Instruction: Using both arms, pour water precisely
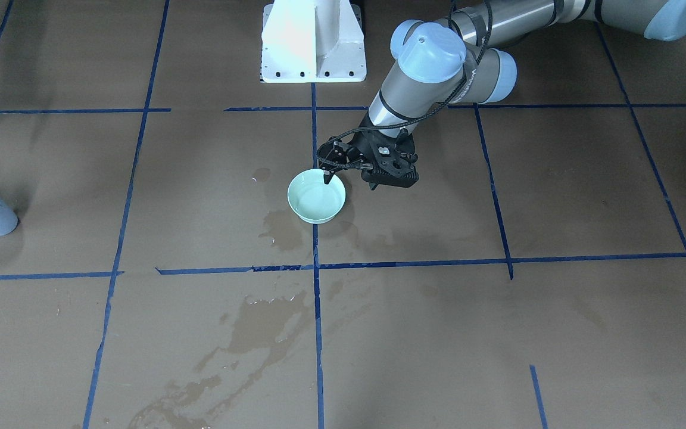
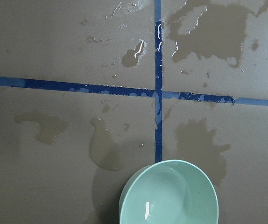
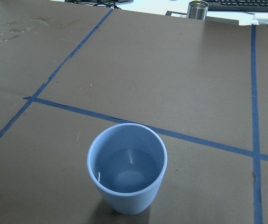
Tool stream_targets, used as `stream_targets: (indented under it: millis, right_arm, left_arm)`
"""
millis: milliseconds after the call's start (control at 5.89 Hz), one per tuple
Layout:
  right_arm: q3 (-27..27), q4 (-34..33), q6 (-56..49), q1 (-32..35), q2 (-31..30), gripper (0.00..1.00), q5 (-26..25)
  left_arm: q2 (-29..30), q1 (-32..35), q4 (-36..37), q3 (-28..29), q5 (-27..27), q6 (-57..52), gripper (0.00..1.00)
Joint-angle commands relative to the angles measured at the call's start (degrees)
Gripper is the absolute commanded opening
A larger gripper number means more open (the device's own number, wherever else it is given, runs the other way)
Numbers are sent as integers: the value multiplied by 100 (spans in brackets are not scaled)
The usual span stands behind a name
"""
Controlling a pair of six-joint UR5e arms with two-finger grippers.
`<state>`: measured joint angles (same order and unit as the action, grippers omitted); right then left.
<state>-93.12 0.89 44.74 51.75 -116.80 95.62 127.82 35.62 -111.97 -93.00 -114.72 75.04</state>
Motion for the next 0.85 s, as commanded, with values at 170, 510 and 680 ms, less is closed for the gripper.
stream_targets:
  millis: [170,510,680]
  right_arm:
    - [4,227,412,-671,0,100,-1094]
    - [4,227,814,-1497,8,100,-2356]
    - [13,227,834,-1658,8,100,-2642]
  left_arm:
    - [-11,-2,-9,-34,-7,106,100]
    - [-20,-2,-9,-43,2,107,100]
    - [-29,-2,-9,-69,2,107,100]
